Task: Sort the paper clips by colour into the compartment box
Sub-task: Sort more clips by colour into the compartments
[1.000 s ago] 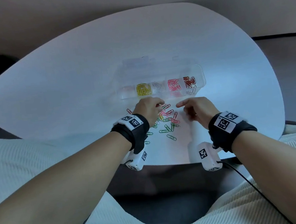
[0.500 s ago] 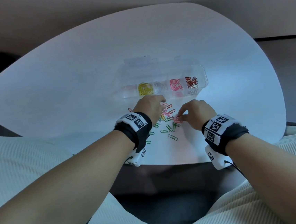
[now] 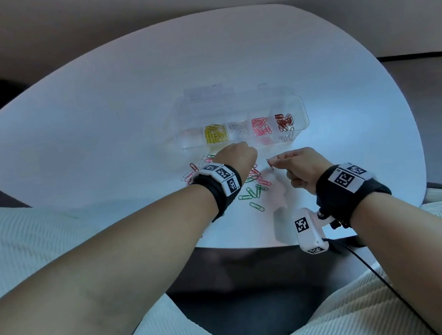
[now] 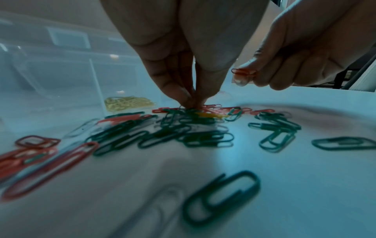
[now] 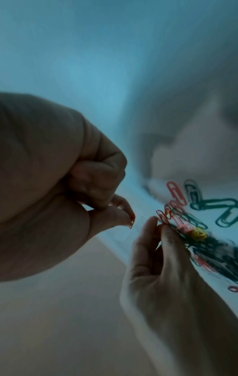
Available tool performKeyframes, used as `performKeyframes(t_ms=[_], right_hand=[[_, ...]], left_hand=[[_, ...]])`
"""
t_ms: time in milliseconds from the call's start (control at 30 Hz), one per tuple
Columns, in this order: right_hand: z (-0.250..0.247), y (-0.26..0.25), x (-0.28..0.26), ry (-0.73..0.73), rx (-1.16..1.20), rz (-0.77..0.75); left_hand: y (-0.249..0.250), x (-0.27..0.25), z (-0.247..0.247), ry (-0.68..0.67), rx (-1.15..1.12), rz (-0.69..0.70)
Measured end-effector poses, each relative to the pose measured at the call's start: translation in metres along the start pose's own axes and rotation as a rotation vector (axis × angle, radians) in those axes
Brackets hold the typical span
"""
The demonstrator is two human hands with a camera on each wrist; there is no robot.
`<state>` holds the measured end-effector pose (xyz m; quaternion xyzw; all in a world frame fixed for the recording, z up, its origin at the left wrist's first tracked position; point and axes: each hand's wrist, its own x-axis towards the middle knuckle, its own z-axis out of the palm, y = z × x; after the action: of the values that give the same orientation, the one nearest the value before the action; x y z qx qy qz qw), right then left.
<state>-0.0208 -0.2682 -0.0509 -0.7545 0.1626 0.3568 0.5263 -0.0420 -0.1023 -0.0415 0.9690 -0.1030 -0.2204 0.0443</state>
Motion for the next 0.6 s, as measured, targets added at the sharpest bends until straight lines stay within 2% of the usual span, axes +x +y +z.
performKeyframes(t_ms=[100,167,267,367,433,600], right_hand=[[0.001,-0.001,-0.001,0.018,0.014,-0.006],[0.002,-0.004,-0.002,0.072,-0.056,-0.038],[0.004,-0.008,-0.006,0.238,-0.438,-0.238],[0.010,-0.010,-0.011,0.194,-0.750,-0.415],[0.015,-0.008,-0.011,0.123,-0.887,-0.422],[0.019,-0.008,-0.015,0.057,-1.061,-0.296]], left_hand=[[-0.004,-0.001,0.006,0.029,-0.033,-0.018],[-0.008,-0.003,0.009,0.078,-0.133,-0.016],[-0.013,-0.015,0.008,0.135,-0.323,0.007],[-0.020,-0.028,0.012,0.198,-0.418,0.010],[-0.022,-0.033,0.013,0.181,-0.488,-0.008],[-0.011,-0.031,0.013,0.105,-0.465,0.011]])
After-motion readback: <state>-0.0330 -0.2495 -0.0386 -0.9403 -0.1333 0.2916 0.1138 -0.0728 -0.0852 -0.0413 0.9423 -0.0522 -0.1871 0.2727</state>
